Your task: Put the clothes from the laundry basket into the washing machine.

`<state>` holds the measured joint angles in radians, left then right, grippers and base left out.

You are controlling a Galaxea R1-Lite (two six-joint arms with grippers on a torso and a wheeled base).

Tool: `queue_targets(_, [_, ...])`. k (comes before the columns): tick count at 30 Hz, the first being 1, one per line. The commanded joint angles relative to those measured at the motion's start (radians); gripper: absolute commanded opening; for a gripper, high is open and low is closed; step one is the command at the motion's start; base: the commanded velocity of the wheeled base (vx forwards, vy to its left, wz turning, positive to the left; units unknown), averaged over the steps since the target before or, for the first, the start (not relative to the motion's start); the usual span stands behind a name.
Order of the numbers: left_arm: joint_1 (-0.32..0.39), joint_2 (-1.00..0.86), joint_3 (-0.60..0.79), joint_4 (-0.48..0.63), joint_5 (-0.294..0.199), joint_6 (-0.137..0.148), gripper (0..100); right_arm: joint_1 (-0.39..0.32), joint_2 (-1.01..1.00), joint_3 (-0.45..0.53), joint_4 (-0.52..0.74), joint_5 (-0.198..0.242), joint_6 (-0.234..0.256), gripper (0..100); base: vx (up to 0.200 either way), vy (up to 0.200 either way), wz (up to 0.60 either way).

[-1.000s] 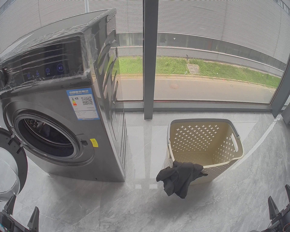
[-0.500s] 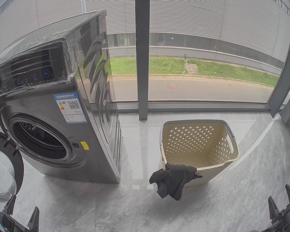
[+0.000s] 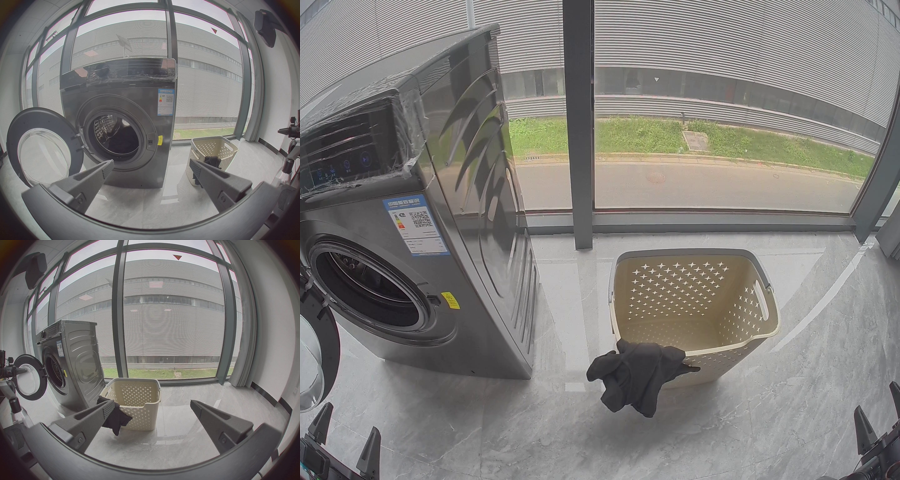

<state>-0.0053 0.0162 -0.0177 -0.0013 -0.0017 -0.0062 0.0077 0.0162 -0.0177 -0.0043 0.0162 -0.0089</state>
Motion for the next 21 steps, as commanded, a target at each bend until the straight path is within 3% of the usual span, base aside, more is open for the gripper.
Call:
queue_targets(1, [-0.001, -0.015, 0.018, 0.000, 0.000, 0.000, 100, -0.002, -0.001, 0.018, 0.000, 0.001, 0.000, 100, 0.000, 0.000, 0.00])
queue_targets(7, [-0.001, -0.015, 0.018, 0.000, 0.000, 0.002, 100, -0.003, -0.012, -0.005, -0.031, 0.016, -0.003, 100, 0.000, 0.000, 0.00])
queue_targets(9, [-0.001, -0.015, 0.018, 0.000, 0.000, 0.000, 100, 0.011, 0.028, -0.179, -0.049, 0.048, 0.006, 100, 0.000, 0.000, 0.00])
queue_targets(10, [-0.001, -0.015, 0.018, 0.000, 0.000, 0.000, 100, 0.017, 0.047, -0.208, -0.043, 0.057, 0.009, 100, 0.000, 0.000, 0.00])
queue_targets(11, [-0.001, -0.015, 0.018, 0.000, 0.000, 0.002, 100, 0.041, 0.122, -0.274, -0.017, 0.096, 0.021, 100, 0.000, 0.000, 0.00])
queue_targets(12, [-0.001, -0.015, 0.018, 0.000, 0.000, 0.002, 100, 0.046, 0.133, -0.283, -0.014, 0.102, 0.023, 100, 0.000, 0.000, 0.00])
queue_targets(13, [-0.001, -0.015, 0.018, 0.000, 0.000, 0.002, 100, 0.089, 0.231, -0.331, 0.021, 0.168, 0.037, 100, 0.000, 0.000, 0.00])
queue_targets(15, [-0.001, -0.015, 0.018, 0.000, 0.000, 0.002, 100, 0.138, 0.343, -0.337, 0.026, 0.217, 0.055, 100, 0.000, 0.000, 0.00])
queue_targets(19, [-0.001, -0.015, 0.018, 0.000, 0.000, 0.002, 100, 0.227, 0.576, -0.341, 0.000, 0.266, 0.053, 100, 0.000, 0.000, 0.00])
queue_targets(21, [-0.001, -0.015, 0.018, 0.000, 0.000, 0.000, 100, 0.310, 0.731, -0.344, -0.069, 0.303, 0.058, 100, 0.000, 0.000, 0.00])
